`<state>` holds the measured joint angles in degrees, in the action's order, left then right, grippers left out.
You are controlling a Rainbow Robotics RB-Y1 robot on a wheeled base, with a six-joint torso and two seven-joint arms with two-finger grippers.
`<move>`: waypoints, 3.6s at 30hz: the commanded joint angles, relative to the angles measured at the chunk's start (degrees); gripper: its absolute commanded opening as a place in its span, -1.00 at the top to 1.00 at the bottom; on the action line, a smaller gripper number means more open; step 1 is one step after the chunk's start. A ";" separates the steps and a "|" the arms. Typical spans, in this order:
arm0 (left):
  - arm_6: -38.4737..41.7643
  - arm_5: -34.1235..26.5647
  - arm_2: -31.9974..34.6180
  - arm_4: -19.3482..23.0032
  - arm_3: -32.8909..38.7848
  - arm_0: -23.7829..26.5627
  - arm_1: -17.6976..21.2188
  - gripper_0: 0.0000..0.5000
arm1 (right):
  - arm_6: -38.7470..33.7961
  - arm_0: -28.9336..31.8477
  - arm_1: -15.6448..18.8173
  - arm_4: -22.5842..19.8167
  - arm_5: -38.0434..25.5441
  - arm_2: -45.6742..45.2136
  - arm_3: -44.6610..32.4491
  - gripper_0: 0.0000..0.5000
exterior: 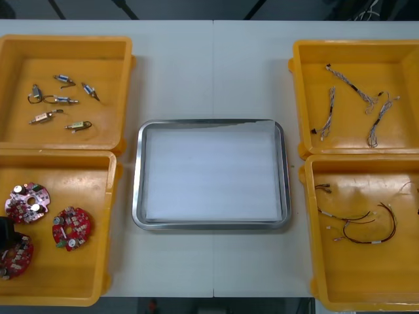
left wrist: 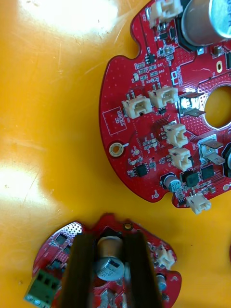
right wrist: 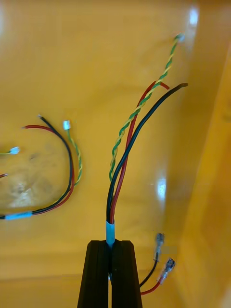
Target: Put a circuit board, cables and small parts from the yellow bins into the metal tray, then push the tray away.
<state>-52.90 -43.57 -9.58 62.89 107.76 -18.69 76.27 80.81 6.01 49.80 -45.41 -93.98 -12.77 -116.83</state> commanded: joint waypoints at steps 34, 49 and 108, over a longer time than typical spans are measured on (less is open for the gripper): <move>-2.47 -14.17 21.54 17.53 8.35 -1.35 14.09 1.00 | 4.97 -25.43 2.58 -16.90 -16.02 0.29 -10.00 1.00; 12.73 -28.41 25.67 23.16 15.82 9.73 12.33 1.00 | 4.88 -30.62 6.01 -22.44 -16.02 4.16 -10.00 1.00; 54.22 -46.86 -41.66 -32.04 4.48 66.33 -40.49 1.00 | 4.97 -30.62 8.73 -23.67 -16.02 6.53 -10.96 1.00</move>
<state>-1.24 -90.99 -49.98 32.43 112.24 45.27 37.58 84.75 -23.04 56.36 -69.40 -109.83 -6.77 -126.40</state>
